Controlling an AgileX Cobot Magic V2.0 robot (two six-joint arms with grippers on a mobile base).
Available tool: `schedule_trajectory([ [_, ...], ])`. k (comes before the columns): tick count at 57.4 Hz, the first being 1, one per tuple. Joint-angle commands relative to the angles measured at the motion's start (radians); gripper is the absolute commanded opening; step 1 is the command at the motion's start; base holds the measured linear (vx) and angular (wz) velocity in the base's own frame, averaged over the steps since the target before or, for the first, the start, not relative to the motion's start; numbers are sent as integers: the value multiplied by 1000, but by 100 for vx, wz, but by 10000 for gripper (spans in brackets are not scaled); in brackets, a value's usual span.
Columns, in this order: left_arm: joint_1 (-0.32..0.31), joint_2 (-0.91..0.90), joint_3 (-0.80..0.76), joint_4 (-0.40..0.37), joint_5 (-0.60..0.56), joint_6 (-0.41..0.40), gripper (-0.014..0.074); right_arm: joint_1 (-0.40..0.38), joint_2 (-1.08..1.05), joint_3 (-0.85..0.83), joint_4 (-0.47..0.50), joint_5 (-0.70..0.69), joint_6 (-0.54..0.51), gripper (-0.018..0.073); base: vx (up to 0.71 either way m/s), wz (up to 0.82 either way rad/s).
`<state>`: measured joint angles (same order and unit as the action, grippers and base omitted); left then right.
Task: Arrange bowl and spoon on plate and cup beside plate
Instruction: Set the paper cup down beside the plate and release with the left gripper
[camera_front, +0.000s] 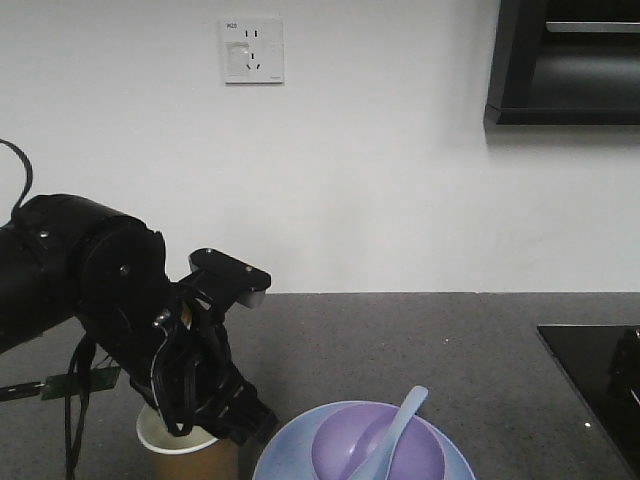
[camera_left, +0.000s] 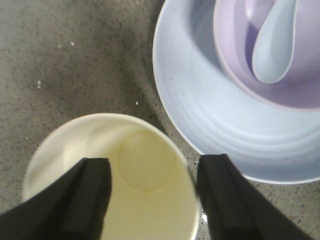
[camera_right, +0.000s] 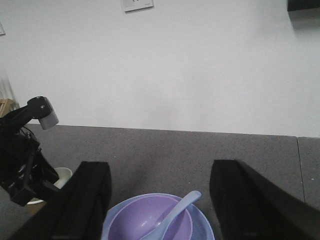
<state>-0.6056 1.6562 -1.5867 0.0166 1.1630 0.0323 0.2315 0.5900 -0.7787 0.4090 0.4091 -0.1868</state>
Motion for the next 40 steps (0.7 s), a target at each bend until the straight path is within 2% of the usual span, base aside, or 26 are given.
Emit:
schedule_trajectory([
  [1, -5, -71, -65, 27, -39, 1, 546, -3, 9, -26, 6, -81, -4, 498, 0, 0],
  [16, -5, -182, -263, 164, -2, -1, 552, -3, 9, -26, 6, -81, -4, 498, 0, 0],
  [25, -4, -319, -283, 214, -38, -26, 533, -3, 9, -26, 6, -81, -4, 498, 0, 0],
  [29, -4, -406, -236, 214, -110, -64, 512, -3, 9, -26, 6, -81, -4, 498, 0, 0],
  [32, -4, -490, -158, 214, -208, -76, 491, -3, 9, -26, 6, -81, -4, 498, 0, 0],
  [40, -4, -719, 153, 239, -458, -96, 439, -3, 9, -26, 6, -81, -3, 498, 0, 0],
])
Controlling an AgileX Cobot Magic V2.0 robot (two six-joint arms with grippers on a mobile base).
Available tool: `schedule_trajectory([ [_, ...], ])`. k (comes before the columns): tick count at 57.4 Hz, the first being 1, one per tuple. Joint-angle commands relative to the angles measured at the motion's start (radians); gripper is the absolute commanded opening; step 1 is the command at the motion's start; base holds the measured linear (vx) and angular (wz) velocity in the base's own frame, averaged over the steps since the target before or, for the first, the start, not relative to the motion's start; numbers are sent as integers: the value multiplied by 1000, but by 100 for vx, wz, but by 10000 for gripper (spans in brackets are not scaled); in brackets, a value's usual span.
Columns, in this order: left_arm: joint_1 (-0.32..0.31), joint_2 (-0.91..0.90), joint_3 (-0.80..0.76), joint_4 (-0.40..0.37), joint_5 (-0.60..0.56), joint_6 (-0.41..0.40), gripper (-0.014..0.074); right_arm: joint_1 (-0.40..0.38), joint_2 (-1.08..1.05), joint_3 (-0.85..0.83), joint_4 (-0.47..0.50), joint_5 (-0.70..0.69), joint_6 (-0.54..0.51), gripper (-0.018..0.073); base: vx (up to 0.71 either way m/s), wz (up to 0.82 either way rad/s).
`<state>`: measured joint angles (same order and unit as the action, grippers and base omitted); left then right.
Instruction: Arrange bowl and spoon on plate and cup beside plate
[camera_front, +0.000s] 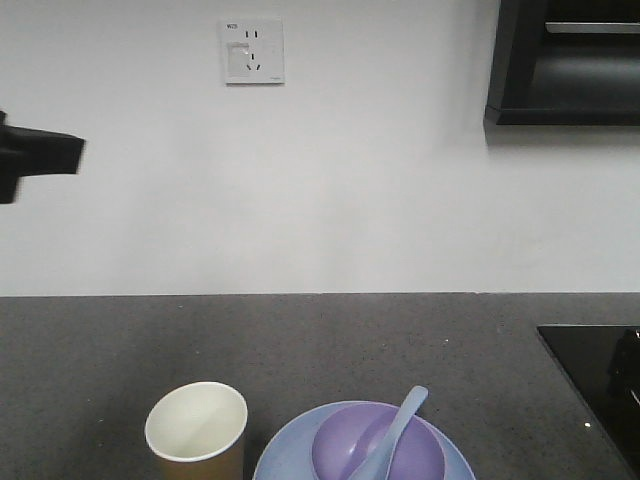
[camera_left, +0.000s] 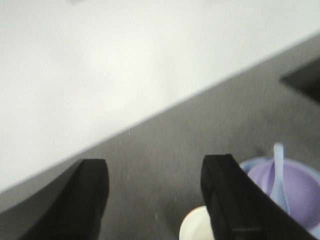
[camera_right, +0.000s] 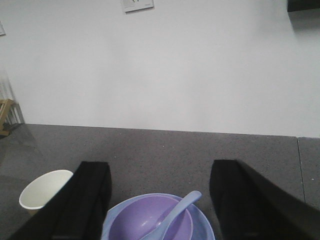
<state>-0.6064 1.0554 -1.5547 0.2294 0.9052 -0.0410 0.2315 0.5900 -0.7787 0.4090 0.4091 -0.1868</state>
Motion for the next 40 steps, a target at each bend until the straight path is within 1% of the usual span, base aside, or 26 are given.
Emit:
schedule_trajectory([
  [1, -3, -152, 170, 28, -232, -26, 431, -3, 9, -26, 6, -81, -3, 498, 0, 0],
  [6, -3, -280, 346, 27, -352, -33, 406, -3, 9, -26, 6, -81, -3, 498, 0, 0],
  [9, -3, -345, 429, 27, -391, -33, 395, -3, 9, -26, 6, -81, -3, 498, 0, 0],
  [18, -3, -484, 592, 27, -394, -33, 375, -3, 9, -26, 6, -81, -3, 498, 0, 0],
  [26, -3, -557, 667, 27, -395, -33, 372, -3, 9, -26, 6, -81, -3, 498, 0, 0],
  [33, -3, -584, 683, 28, -385, -31, 372, -3, 9, -26, 6, -81, -3, 498, 0, 0],
  [38, -3, -591, 684, 52, -370, -31, 362, -3, 9, -26, 6, -81, -3, 498, 0, 0],
  [40, -3, -594, 685, 68, -366, -31, 338, -3, 9, -26, 6, -81, -3, 498, 0, 0],
])
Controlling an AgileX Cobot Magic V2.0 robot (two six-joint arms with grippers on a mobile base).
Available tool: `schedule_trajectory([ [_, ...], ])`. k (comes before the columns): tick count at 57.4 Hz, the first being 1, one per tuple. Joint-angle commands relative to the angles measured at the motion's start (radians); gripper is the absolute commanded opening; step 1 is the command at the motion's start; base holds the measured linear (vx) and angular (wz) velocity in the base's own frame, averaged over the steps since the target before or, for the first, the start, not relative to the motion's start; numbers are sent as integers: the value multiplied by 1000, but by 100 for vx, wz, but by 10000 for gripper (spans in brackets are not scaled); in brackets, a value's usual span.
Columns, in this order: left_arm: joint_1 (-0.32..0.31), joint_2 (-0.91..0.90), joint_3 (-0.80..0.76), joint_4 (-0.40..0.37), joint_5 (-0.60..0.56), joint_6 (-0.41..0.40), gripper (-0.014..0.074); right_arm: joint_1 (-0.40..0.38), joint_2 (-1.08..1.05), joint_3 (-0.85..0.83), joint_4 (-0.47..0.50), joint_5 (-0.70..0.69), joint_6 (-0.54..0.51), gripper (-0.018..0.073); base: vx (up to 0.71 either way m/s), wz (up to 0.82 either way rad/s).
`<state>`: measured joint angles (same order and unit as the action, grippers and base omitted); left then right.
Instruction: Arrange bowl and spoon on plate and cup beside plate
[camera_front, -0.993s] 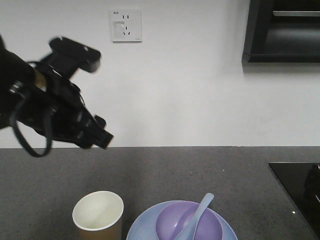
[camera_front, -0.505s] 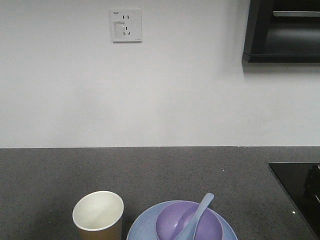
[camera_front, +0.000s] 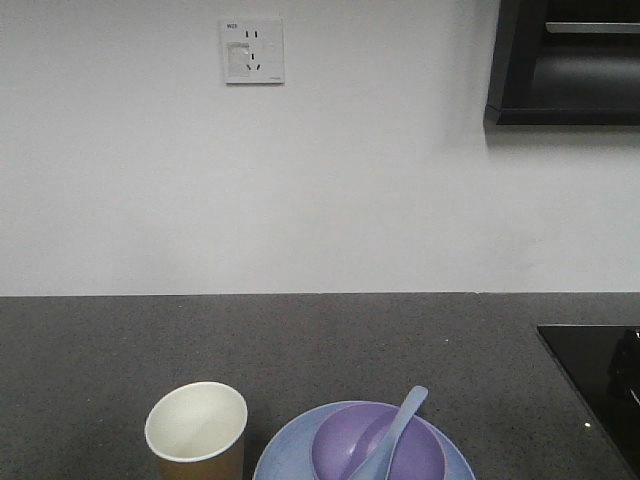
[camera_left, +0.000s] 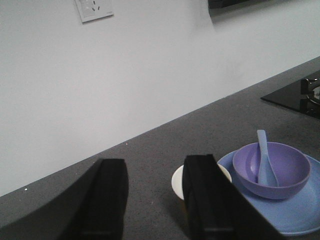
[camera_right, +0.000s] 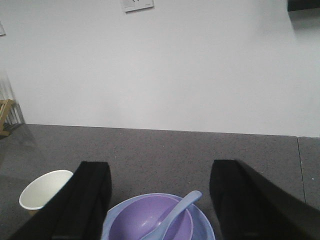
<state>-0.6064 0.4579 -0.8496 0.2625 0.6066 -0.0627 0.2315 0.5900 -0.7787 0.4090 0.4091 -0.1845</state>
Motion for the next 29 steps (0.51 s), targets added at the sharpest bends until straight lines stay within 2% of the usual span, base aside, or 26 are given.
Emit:
schedule_trajectory([
  [1, -1, 4, -20, 41, -68, -10, 330, -3, 9, -26, 6, -81, -6, 498, 0, 0],
  [7, 50, 1, -20, 57, -59, 1, 229, -3, 9, -26, 6, -81, -6, 498, 0, 0],
  [13, 140, -18, 8, 56, -68, 49, 110, -3, 9, -26, 6, -81, -6, 498, 0, 0],
  [19, 240, -75, 115, 30, -170, 68, -6, -3, 9, -26, 6, -81, -6, 498, 0, 0],
  [29, 430, -231, 388, -107, -413, 69, -7, -3, 9, -26, 6, -80, -6, 498, 0, 0],
])
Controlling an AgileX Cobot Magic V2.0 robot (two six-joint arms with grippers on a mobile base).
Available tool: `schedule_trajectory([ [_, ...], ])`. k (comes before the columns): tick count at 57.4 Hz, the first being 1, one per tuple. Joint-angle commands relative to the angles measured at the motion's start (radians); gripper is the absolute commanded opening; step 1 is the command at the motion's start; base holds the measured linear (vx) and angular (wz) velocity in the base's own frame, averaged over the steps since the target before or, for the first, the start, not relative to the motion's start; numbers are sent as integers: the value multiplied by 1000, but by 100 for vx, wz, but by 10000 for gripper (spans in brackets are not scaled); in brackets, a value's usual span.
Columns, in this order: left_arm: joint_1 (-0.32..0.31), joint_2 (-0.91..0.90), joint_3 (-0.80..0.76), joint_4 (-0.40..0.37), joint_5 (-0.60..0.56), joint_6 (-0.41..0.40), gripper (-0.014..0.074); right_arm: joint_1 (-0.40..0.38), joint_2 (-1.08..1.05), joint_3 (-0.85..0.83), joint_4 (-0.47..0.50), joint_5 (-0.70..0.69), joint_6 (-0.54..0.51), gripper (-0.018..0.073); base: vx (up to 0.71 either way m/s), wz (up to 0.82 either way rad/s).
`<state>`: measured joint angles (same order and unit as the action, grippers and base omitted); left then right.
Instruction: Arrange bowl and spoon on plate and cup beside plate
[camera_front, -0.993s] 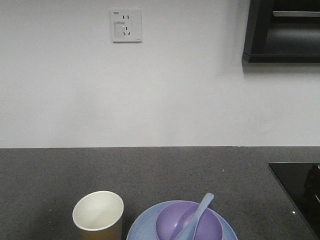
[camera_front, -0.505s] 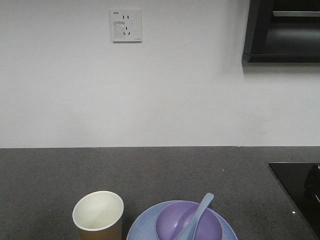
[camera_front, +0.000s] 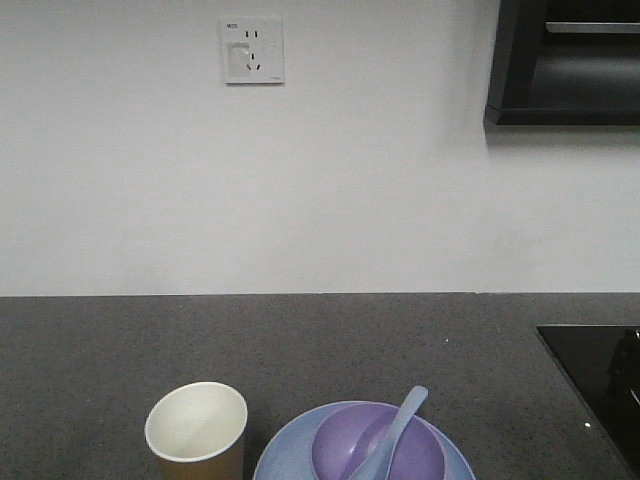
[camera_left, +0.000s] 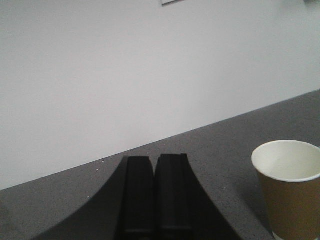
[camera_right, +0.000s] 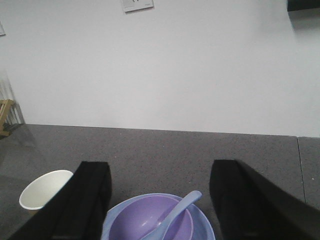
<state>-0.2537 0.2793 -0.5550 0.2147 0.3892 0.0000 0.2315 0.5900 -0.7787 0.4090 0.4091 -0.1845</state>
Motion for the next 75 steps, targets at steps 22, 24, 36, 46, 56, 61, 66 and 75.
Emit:
schedule_trajectory([
  [22, 286, -298, 615, -241, -407, -13, -7, -3, 9, -26, 6, -80, -6, 498, 0, 0],
  [24, 287, -311, 612, -241, -343, -16, -7, -3, 9, -26, 6, -81, -6, 498, 0, 0],
  [36, 287, -305, 602, -237, -214, -16, -7, -3, 9, -26, 6, -81, -6, 498, 0, 0],
  [46, 287, -305, 602, -237, -196, -16, -7, -3, 9, -26, 6, -79, -6, 498, 0, 0],
  [56, 287, -305, 602, -237, -196, -16, -7, -3, 9, -26, 6, -79, -6, 498, 0, 0],
  [61, 287, -305, 602, -237, -196, -16, -7, -3, 9, -26, 6, -79, -6, 498, 0, 0],
  [66, 287, -305, 602, -237, -196, -16, -7, -3, 9, -26, 6, -79, -6, 498, 0, 0],
  [75, 287, -305, 602, -237, -196, -16, -7, -7, -1, -26, -46, -117, -19, 487, 0, 0],
])
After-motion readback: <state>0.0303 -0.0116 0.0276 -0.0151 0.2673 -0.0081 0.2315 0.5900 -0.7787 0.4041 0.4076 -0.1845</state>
